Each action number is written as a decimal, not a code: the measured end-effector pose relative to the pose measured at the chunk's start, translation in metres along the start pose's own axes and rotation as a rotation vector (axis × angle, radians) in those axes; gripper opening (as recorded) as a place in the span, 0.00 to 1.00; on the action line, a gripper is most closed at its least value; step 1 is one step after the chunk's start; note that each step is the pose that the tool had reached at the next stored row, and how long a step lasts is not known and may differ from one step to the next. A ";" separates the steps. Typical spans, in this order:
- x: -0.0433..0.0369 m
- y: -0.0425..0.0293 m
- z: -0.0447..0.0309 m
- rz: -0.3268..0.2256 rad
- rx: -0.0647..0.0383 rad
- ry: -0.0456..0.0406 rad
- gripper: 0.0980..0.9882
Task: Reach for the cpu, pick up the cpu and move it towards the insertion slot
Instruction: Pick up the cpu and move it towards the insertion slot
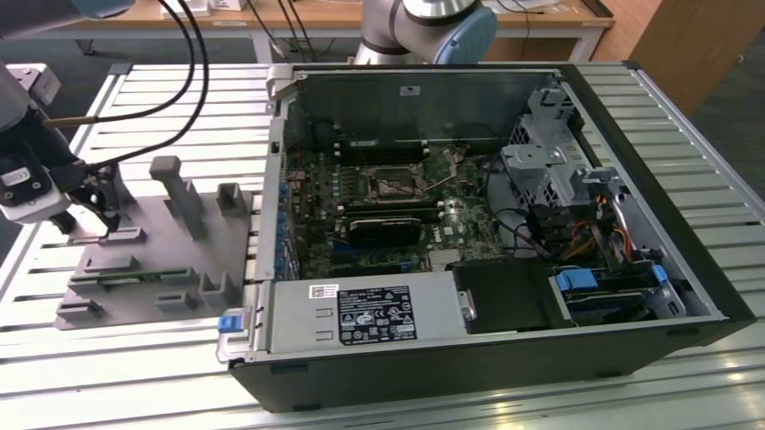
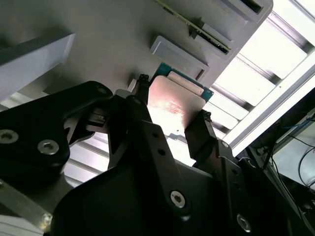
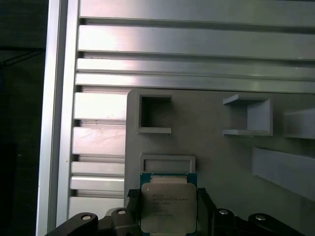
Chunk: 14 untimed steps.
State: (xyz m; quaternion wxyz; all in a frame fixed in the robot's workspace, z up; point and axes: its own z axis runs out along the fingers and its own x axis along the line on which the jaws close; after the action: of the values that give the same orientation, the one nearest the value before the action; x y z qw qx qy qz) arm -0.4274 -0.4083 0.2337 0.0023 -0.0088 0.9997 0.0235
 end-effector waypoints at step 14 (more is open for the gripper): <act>0.0000 0.0004 -0.0081 0.000 0.000 0.0000 0.50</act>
State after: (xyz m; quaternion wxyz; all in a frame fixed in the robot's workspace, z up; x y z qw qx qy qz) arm -0.4274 -0.4083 0.2417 0.0023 -0.0088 0.9997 0.0235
